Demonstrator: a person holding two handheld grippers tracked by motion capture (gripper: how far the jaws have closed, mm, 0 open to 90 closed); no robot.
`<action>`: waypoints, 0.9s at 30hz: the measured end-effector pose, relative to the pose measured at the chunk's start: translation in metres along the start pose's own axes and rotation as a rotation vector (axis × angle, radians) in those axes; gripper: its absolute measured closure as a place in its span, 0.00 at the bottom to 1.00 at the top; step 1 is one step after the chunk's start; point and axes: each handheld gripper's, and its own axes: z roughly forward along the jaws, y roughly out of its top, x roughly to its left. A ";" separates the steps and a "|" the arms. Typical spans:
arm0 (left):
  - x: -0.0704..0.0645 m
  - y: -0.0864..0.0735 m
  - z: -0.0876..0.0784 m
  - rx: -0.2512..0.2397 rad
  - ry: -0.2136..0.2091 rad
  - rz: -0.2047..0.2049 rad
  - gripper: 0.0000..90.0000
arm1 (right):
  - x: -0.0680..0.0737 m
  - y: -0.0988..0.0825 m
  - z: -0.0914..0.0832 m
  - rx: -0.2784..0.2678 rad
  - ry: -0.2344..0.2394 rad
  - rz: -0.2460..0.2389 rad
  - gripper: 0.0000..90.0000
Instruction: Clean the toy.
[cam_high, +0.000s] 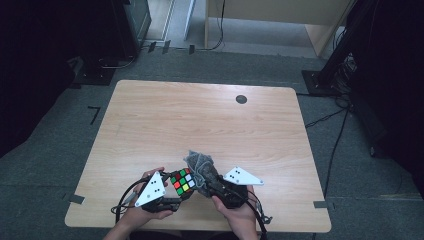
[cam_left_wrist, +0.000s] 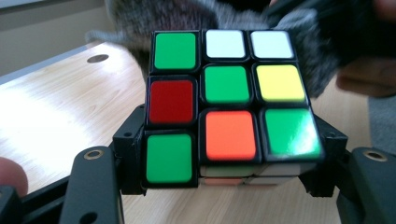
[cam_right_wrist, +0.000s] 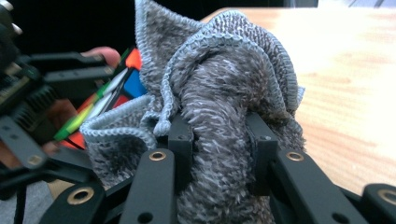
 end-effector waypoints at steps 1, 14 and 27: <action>0.001 0.000 0.000 0.001 -0.008 -0.006 0.37 | 0.000 0.000 0.000 0.000 0.004 0.004 0.78; -0.009 -0.001 0.009 0.092 0.029 0.088 0.37 | 0.033 0.004 -0.009 -0.099 0.047 -0.078 0.80; -0.005 0.000 0.001 0.013 0.023 0.063 0.37 | 0.019 0.006 -0.010 -0.095 0.041 -0.027 0.79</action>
